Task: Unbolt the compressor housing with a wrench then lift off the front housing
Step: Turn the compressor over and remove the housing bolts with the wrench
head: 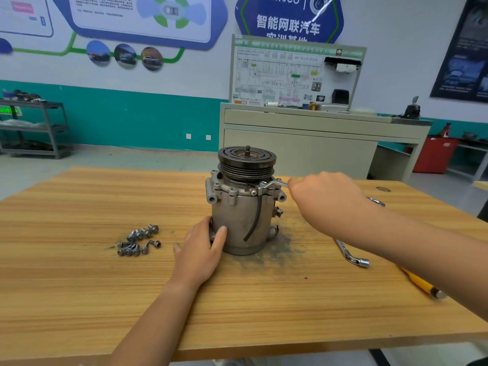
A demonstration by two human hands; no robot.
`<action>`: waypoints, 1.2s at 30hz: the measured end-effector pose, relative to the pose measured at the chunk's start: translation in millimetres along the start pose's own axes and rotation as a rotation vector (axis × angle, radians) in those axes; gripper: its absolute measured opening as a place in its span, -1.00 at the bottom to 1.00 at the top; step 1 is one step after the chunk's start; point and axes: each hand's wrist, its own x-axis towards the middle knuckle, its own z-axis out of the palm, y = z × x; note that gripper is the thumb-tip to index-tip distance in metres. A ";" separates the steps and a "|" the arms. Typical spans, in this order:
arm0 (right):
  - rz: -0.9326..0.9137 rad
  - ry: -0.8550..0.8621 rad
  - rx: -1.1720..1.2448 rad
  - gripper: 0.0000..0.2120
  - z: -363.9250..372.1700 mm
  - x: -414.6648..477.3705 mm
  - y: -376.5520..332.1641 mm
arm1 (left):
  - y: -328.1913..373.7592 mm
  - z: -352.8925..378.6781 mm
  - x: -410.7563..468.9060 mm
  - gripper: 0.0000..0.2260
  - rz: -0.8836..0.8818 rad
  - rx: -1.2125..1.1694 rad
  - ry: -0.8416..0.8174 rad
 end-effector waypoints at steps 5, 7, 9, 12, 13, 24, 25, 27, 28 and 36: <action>0.045 0.061 -0.032 -0.68 6.4 -1.6 7.9 | 0.1 -0.2 0.6 -0.61 0.001 -0.006 -0.001; 0.066 0.094 -0.048 -0.62 6.9 0.4 13.0 | -0.6 0.4 1.4 -0.58 -0.001 -0.007 -0.002; 0.073 0.093 -0.057 -0.64 7.1 2.5 16.2 | -1.3 1.1 2.2 -0.55 -0.006 -0.004 0.000; 0.067 0.039 -0.052 -0.65 9.3 4.5 15.9 | -0.9 1.5 3.0 -0.53 -0.016 -0.013 0.009; 0.061 0.025 -0.051 -0.64 9.4 4.5 14.8 | -0.2 1.4 3.0 -0.53 -0.016 -0.017 0.011; -0.022 -0.006 -0.059 -0.69 14.1 12.6 21.6 | 2.3 -0.5 0.8 -0.53 -0.016 -0.022 0.004; -0.031 -0.008 -0.061 -0.68 16.7 15.7 25.9 | 2.1 -0.5 0.7 -0.53 -0.018 -0.022 0.002; -0.042 -0.023 -0.070 -0.66 24.6 20.7 34.6 | 0.6 -0.5 1.1 -0.53 -0.022 -0.012 -0.004; -0.042 -0.023 -0.072 -0.65 29.8 23.2 37.7 | -0.1 -0.3 1.0 -0.53 -0.020 -0.013 -0.006; -0.015 0.202 -0.021 -0.72 65.9 75.9 27.4 | -0.3 0.3 -0.3 -0.54 -0.015 -0.035 0.023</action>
